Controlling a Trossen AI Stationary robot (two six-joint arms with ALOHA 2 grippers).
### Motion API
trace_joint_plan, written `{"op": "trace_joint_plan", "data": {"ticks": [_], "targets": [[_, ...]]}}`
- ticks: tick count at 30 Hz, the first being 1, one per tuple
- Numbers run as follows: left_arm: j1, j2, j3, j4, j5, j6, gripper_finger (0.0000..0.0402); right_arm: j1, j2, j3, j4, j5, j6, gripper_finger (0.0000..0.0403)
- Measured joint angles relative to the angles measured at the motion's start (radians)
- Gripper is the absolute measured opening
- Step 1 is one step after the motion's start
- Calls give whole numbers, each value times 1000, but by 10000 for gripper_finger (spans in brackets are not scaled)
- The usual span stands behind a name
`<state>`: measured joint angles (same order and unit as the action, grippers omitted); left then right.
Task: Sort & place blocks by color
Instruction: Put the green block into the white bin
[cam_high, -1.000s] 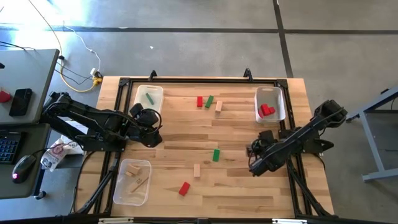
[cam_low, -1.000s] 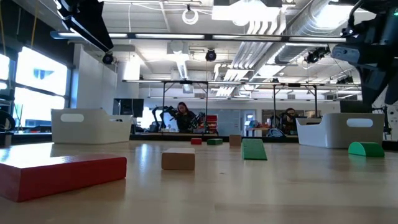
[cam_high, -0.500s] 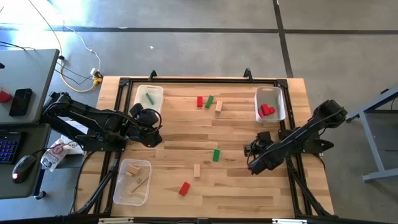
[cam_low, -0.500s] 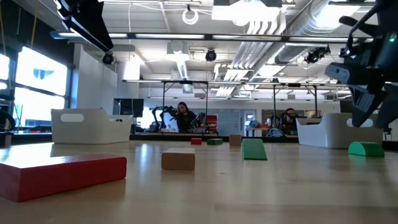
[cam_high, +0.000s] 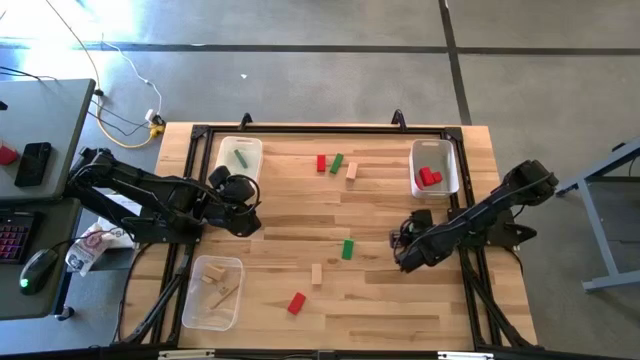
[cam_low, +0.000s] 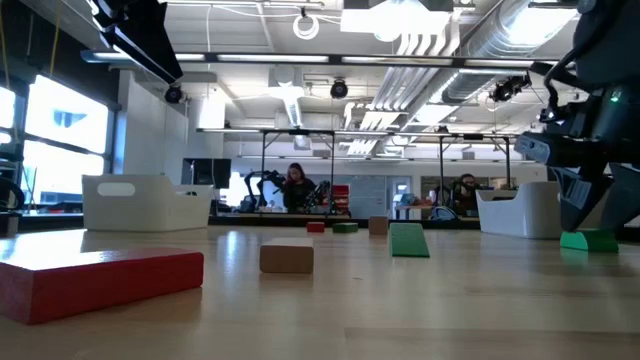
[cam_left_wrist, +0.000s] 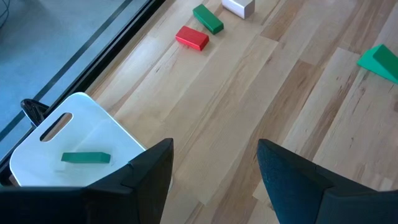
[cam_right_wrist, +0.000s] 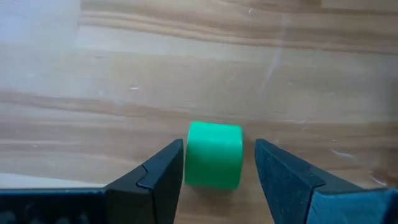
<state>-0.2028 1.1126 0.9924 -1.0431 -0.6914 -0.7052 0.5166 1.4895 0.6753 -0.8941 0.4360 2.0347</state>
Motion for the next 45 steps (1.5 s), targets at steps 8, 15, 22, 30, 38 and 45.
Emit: {"op": "trace_joint_plan", "data": {"ticks": [8,15,22,30,38,45], "targets": [[0,0,0,1,0,0,219,-20,0,-52,113,-35,-41,180],[0,0,0,1,0,0,219,-19,-1,-48,115,-29,-82,103],[0,0,0,6,-9,1,219,-19,1,5,126,-3,-206,103],[0,0,0,131,-46,116,219,-19,1,113,157,87,-370,103],[0,0,0,352,55,376,219,-20,1,186,320,166,-676,103],[0,0,0,477,179,525,219,-36,1,209,520,167,-960,103]]}}
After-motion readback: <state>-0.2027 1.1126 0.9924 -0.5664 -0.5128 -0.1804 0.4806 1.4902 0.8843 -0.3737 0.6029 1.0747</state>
